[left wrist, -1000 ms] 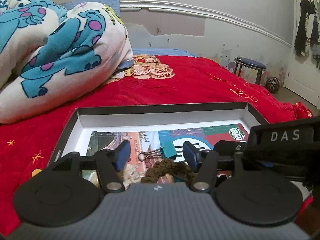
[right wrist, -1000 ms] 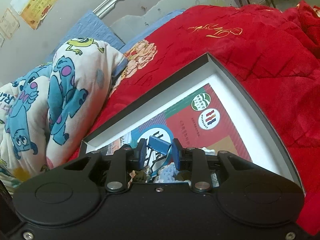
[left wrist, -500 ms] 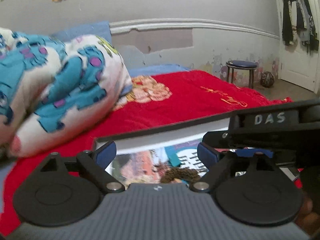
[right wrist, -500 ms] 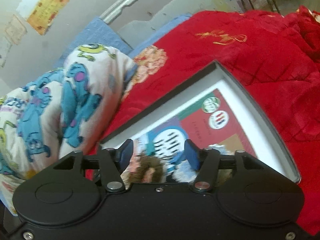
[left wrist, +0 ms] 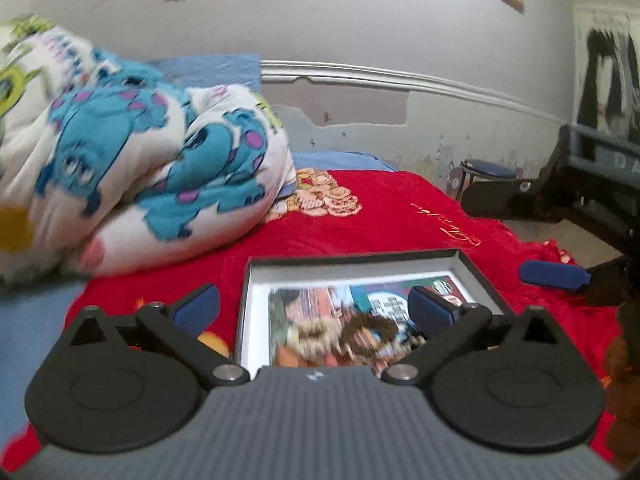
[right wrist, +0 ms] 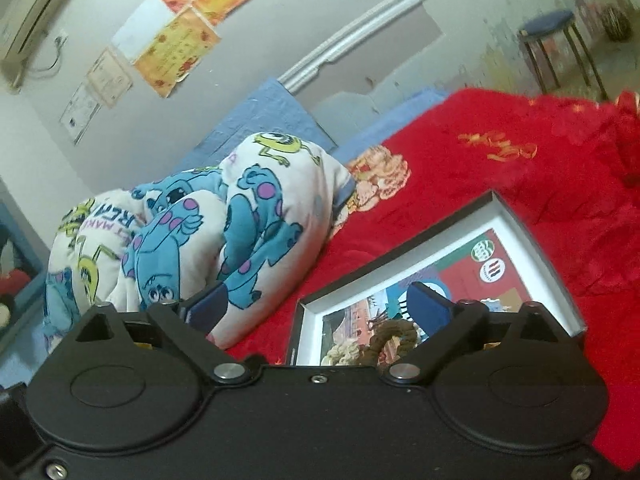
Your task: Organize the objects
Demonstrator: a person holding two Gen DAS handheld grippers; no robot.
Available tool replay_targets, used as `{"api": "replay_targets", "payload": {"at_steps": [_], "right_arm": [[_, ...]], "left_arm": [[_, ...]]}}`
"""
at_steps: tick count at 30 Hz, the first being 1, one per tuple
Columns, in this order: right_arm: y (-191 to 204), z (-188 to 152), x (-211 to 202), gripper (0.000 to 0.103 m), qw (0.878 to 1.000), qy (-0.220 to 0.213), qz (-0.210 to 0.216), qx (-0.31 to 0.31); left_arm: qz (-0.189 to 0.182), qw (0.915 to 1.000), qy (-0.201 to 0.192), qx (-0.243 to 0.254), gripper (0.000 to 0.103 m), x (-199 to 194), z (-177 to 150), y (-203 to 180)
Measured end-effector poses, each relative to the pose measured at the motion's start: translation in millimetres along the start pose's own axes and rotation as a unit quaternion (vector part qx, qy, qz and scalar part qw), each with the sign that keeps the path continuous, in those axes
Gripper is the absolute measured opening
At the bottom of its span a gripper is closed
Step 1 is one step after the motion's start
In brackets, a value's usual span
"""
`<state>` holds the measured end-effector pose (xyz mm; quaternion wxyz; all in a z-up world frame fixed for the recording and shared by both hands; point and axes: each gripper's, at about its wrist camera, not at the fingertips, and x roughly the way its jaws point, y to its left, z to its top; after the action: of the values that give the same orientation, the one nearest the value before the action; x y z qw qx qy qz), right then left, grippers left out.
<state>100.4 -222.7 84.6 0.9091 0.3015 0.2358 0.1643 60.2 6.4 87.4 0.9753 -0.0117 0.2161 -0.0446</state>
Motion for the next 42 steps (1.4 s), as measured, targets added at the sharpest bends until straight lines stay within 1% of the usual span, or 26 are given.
{"api": "replay_targets", "payload": {"at_steps": [3, 5, 7, 8, 10, 11, 12, 14, 16, 17, 19, 21, 24, 27, 29, 32, 38, 42], "right_arm": [[14, -15, -22, 0.103, 0.997, 0.003, -0.031, -0.065], [14, -33, -39, 0.103, 0.993, 0.005, -0.057, -0.104], [7, -56, -56, 0.103, 0.986, 0.017, -0.089, -0.137], [2, -68, -63, 0.103, 0.983, 0.024, -0.109, -0.148], [-10, -89, -69, 0.103, 0.975, 0.03, -0.151, -0.157], [-13, -96, -65, 0.103, 0.972, 0.039, -0.168, -0.162], [-16, -100, -59, 0.103, 0.969, 0.048, -0.175, -0.169], [-21, -103, -43, 0.103, 0.965, 0.068, -0.175, -0.18], [-22, -107, -28, 0.103, 0.964, 0.086, -0.168, -0.188], [-21, -109, -22, 0.103, 0.962, 0.092, -0.174, -0.19], [-20, -108, -9, 0.103, 0.954, 0.107, -0.199, -0.199], [-19, -107, -4, 0.103, 0.948, 0.108, -0.211, -0.213], [-22, -101, 1, 0.103, 0.949, 0.092, -0.221, -0.206], [-34, -96, 0, 0.103, 0.953, 0.093, -0.225, -0.179], [-39, -96, 0, 0.103, 0.95, 0.093, -0.239, -0.178], [-44, -97, 2, 0.103, 0.948, 0.101, -0.245, -0.178], [-42, -100, -1, 0.103, 0.945, 0.107, -0.247, -0.187], [-44, -105, 1, 0.103, 0.944, 0.123, -0.244, -0.185]], "left_arm": [[0.008, 0.9997, 0.019, -0.012, 0.103, -15, -22, -1], [0.012, 0.9988, 0.043, -0.018, 0.103, -19, -38, 0], [0.012, 0.9961, 0.075, -0.045, 0.103, -17, -57, 5], [0.013, 0.9944, 0.088, -0.057, 0.103, -14, -65, 8], [0.034, 0.9891, 0.127, -0.066, 0.103, -5, -77, 9], [0.042, 0.9876, 0.139, -0.059, 0.103, 2, -79, 9], [0.045, 0.9881, 0.138, -0.05, 0.103, 5, -81, 9], [0.062, 0.9881, 0.133, -0.045, 0.103, 11, -84, 9], [0.069, 0.9871, 0.137, -0.046, 0.103, 19, -87, 11], [0.069, 0.9861, 0.144, -0.046, 0.103, 22, -89, 11], [0.072, 0.9834, 0.16, -0.047, 0.103, 29, -91, 11], [0.068, 0.9831, 0.162, -0.052, 0.103, 32, -93, 9], [0.071, 0.9843, 0.156, -0.042, 0.103, 35, -93, 4], [0.071, 0.9841, 0.16, -0.027, 0.103, 38, -96, 0], [0.069, 0.9833, 0.167, -0.02, 0.103, 39, -99, -3], [0.068, 0.9835, 0.167, -0.009, 0.103, 39, -102, -6], [0.066, 0.9828, 0.172, -0.012, 0.103, 39, -104, -4], [0.066, 0.9826, 0.173, -0.012, 0.103, 40, -104, -5]]}}
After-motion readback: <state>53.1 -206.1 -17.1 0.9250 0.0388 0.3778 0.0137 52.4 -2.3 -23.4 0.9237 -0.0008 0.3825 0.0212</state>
